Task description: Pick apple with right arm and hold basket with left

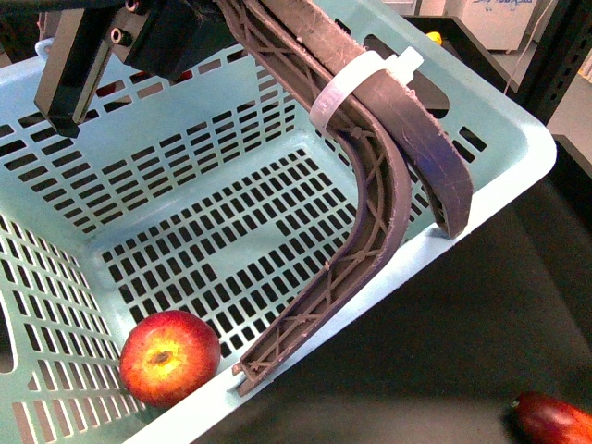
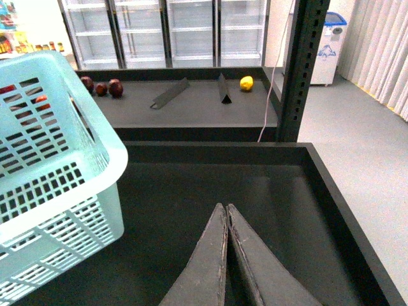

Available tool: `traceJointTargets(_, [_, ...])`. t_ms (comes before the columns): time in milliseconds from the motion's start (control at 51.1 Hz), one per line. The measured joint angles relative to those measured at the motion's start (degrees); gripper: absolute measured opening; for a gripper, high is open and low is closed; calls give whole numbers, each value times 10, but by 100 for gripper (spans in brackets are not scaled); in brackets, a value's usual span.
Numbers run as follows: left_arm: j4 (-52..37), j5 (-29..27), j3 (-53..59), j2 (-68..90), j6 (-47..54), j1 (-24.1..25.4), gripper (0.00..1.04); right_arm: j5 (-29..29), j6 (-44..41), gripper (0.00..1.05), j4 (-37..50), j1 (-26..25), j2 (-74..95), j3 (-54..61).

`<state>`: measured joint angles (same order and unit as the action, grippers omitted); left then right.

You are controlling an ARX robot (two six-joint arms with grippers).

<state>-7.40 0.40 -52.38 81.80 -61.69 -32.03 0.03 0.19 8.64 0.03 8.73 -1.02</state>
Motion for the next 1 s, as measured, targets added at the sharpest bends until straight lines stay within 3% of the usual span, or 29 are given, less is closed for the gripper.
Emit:
traceJointTargets(98, [0,0,0,0,0,0,16,0,0,2,-78,0,-65,0])
traceJointTargets(274, [0,-1,0,0,1,0,16,0,-1,3,-85,0,-83,0])
traceJointTargets(528, [0,0,0,0,-1,0,16,0,0,49,-85,0,-83,0])
traceJointTargets(841, [0,-1,0,0,0,0,16,0,0,95,-85,0,-83,0])
traceJointTargets(959, [0,0,0,0,-1,0,16,0,0,96,-85,0,-83,0])
traceJointTargets(978, [9,-20,-3,1,-6,-3,16,0,0,96,-85,0,-83,0])
traceJointTargets(998, [46,-76,-19,4,-15,-11,16,0,0,96,-85,0,-83,0])
